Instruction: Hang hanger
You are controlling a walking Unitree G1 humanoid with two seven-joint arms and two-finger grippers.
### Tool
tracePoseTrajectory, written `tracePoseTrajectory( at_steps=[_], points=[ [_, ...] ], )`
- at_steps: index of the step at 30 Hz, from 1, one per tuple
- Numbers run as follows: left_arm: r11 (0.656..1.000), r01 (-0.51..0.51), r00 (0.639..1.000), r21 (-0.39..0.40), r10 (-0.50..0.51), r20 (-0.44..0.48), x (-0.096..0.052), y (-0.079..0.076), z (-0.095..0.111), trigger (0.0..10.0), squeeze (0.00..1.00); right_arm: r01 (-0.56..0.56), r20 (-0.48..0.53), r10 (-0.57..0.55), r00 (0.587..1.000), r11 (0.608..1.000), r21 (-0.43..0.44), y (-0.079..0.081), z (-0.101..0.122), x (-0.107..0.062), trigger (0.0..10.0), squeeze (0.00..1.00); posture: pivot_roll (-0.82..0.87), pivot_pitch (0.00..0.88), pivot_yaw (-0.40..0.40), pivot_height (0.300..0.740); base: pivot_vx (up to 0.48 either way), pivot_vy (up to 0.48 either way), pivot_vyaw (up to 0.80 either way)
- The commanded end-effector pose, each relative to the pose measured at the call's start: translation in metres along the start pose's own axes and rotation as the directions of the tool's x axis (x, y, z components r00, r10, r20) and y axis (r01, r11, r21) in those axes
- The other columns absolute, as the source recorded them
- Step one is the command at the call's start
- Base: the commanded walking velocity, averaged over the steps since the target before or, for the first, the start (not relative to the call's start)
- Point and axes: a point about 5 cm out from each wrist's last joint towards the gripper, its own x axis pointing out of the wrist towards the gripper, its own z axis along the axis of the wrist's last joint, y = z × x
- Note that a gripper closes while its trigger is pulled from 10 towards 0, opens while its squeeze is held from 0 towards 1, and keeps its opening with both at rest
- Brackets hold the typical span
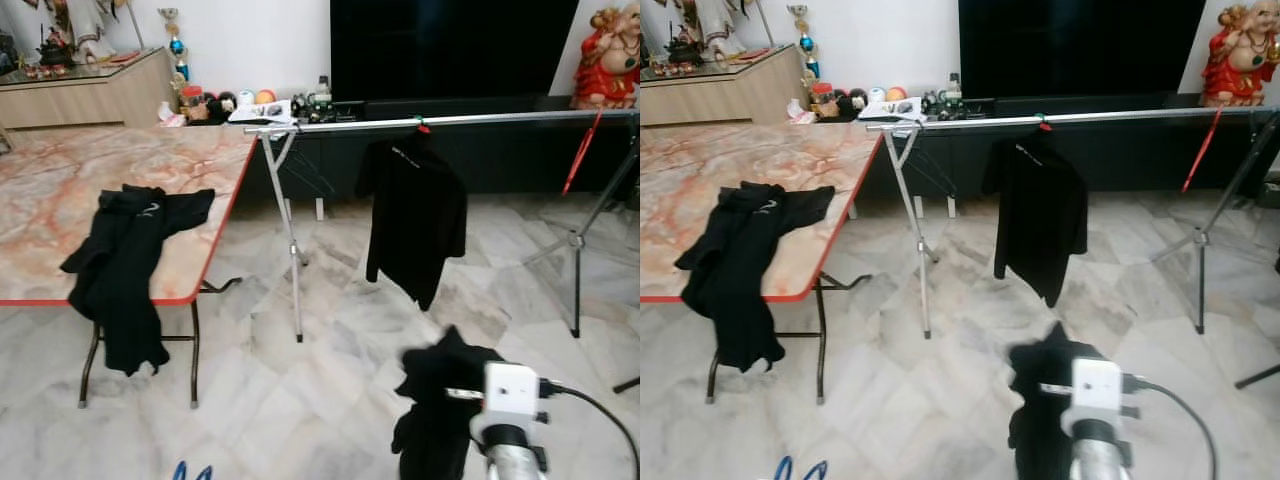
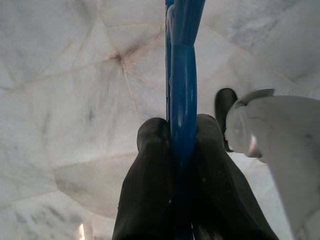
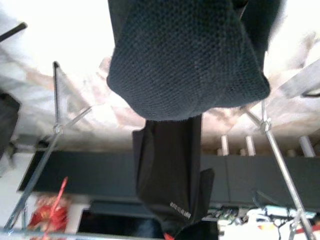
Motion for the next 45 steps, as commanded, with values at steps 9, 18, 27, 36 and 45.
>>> tracePoseTrajectory(
  at_steps=[9, 18, 27, 36, 45],
  points=[
    [1.0, -0.021, 1.0, 0.0, 0.021, -0.012, -0.0009, 0.008, -0.0012, 10.0, 0.0, -0.027, 0.053, 0.026, 0.998, 0.999, 0.019, 0.0111, 0.0123, 0.0059, 10.0, 0.0, 0.04, 0.0, 0.064, 0.74, 0.0, 0.291, 0.0],
    [1.0, -0.021, 1.0, -0.001, 0.021, -0.014, -0.001, 0.0083, -0.0016, 10.0, 0.0, -0.033, 0.063, 0.032, 0.998, 0.999, 0.022, 0.0145, 0.0143, 0.0074, 10.0, 0.0, 0.04, 0.0, 0.065, 0.74, 0.0, 0.295, 0.24],
    [1.0, -0.019, 1.0, 0.003, 0.019, -0.018, -0.0012, 0.0079, -0.0031, 10.0, 0.0, -0.039, 0.062, 0.038, 0.997, 0.999, 0.017, 0.0158, 0.0134, 0.0071, 10.0, 0.0, 0.04, 0.0, 0.067, 0.74, 0.0, 0.293, 0.0],
    [1.0, -0.014, 1.0, 0.006, 0.014, -0.018, -0.0012, 0.0076, -0.0036, 10.0, 0.0, -0.045, 0.074, 0.043, 0.996, 0.999, 0.02, 0.0183, 0.0151, 0.0082, 10.0, 0.0, 0.04, 0.0, 0.068, 0.74, 0.0, 0.294, 0.31],
    [1.0, -0.012, 1.0, 0.002, 0.012, -0.015, -0.001, 0.0063, -0.0026, 10.0, 0.0, -0.041, 0.077, 0.039, 0.996, 0.999, 0.026, 0.0184, 0.0154, 0.009, 10.0, 0.0, 0.04, 0.0, 0.066, 0.74, 0.0, 0.294, 0.0]
  ],
)
